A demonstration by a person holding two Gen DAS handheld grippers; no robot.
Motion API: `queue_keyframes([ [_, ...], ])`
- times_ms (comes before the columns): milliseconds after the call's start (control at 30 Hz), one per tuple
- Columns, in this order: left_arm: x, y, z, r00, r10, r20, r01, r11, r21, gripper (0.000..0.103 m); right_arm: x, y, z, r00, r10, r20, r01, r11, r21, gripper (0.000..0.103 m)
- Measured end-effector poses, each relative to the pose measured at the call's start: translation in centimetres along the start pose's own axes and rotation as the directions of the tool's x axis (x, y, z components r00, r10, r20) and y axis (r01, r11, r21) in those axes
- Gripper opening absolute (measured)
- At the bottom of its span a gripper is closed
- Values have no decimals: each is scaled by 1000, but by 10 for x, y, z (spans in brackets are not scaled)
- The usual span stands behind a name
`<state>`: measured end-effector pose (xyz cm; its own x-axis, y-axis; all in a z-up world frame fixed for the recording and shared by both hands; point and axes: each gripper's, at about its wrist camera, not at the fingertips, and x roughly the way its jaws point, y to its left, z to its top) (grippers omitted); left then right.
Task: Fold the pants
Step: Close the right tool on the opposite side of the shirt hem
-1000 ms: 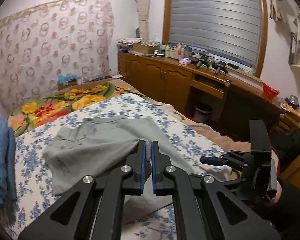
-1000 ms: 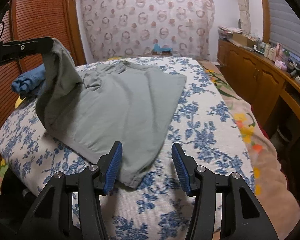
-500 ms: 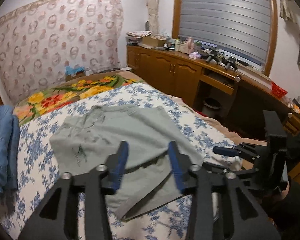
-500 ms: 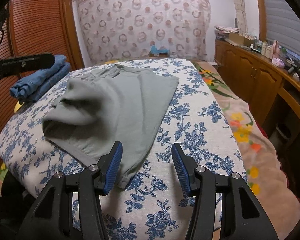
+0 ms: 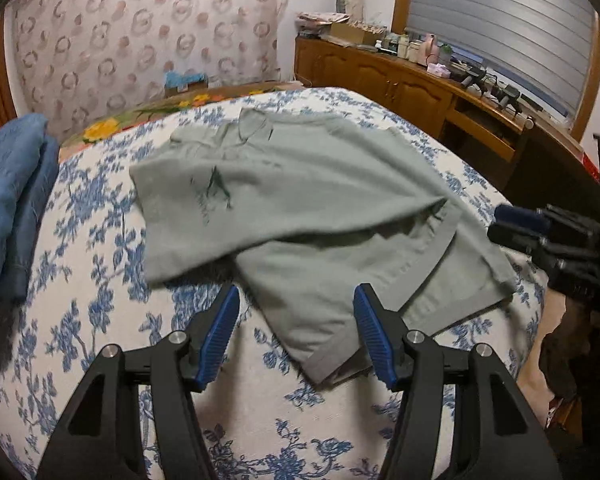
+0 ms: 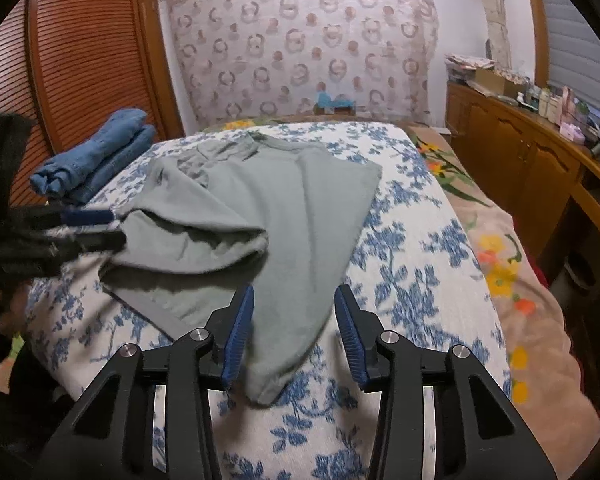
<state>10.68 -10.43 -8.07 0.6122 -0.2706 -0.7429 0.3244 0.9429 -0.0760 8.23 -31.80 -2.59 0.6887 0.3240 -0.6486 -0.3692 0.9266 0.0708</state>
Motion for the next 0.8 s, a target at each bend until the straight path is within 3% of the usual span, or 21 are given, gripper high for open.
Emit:
queue_keyframes([
  [200, 8, 5, -9, 1000, -1, -21, 1, 1000, -23, 59, 19, 7, 19, 999, 31, -29, -32, 999, -31, 36],
  [600, 5, 11, -13, 1000, -22, 15, 23, 999, -40, 59, 60, 18, 35, 990, 39, -135, -50, 995, -85, 31],
  [800, 3, 12, -13, 1000, -24, 19, 25, 998, -56, 59, 55, 26, 32, 987, 72, -143, -87, 991, -99, 6],
])
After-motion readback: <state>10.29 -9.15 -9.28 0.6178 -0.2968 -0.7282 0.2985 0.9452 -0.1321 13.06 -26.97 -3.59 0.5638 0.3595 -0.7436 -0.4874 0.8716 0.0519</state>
